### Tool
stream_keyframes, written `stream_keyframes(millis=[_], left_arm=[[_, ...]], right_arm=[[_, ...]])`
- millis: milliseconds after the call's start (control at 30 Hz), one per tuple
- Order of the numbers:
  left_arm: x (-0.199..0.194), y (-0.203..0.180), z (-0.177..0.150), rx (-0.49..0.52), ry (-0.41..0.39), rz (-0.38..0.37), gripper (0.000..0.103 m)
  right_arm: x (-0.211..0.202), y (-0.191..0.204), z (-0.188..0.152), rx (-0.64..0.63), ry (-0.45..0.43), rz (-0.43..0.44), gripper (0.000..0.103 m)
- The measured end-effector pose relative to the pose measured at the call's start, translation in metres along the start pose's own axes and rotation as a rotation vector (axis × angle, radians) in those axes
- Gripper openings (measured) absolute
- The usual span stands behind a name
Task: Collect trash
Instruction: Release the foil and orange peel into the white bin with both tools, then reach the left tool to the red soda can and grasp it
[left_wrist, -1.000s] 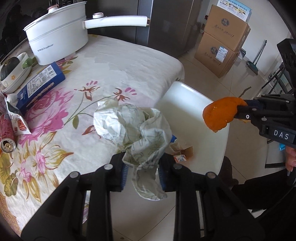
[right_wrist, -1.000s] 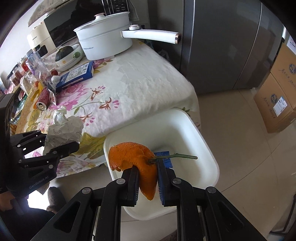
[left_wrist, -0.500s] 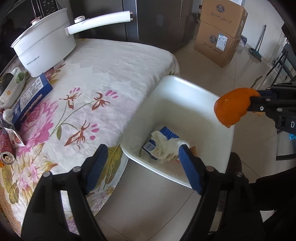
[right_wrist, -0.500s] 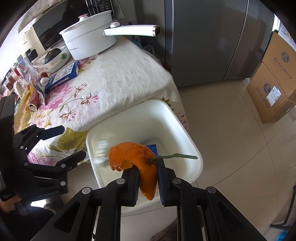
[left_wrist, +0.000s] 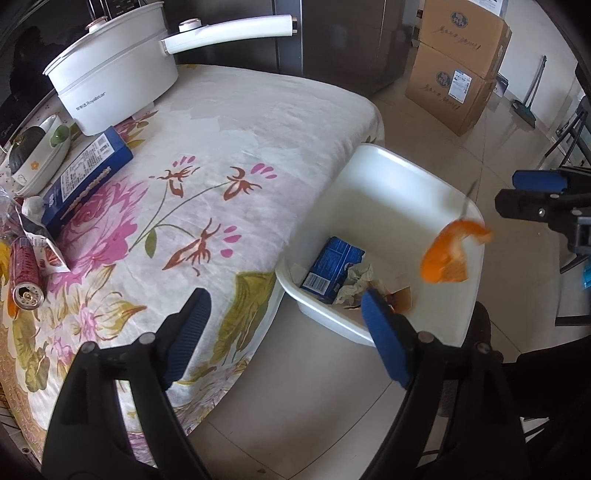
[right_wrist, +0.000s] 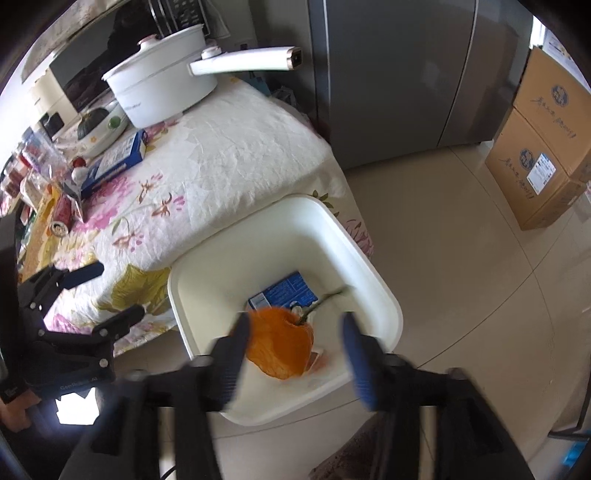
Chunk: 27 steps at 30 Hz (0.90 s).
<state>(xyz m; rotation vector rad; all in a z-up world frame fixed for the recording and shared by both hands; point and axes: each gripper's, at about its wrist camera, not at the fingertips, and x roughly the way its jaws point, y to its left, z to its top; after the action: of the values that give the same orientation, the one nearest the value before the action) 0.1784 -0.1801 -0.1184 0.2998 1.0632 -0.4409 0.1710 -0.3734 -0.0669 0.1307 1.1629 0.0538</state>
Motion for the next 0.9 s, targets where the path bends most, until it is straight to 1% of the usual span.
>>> stream_keyframes(millis=[233,400,533,733,900], left_arm=[[-0.006,0.011,-0.004,-0.026,-0.004,0.012,0.084],[-0.011,0.021,-0.005,-0.045,-0.007,0.029,0.084],[-0.016,0.038,-0.008,-0.084,-0.013,0.047,0.084],[-0.026,0.085,-0.013,-0.208,-0.034,0.099,0.084],[-0.034,0.140,-0.024,-0.389,-0.061,0.122,0.084]], right_arm=[[-0.003,0.012,0.004,-0.010,-0.007,0.005,0.071],[-0.004,0.022,0.010,-0.010,-0.016,0.014,0.075],[-0.005,0.032,0.015,-0.014,-0.028,0.018,0.078],[-0.001,0.051,0.027,-0.016,-0.041,0.020,0.081],[0.006,0.073,0.039,-0.040,-0.051,0.022,0.081]])
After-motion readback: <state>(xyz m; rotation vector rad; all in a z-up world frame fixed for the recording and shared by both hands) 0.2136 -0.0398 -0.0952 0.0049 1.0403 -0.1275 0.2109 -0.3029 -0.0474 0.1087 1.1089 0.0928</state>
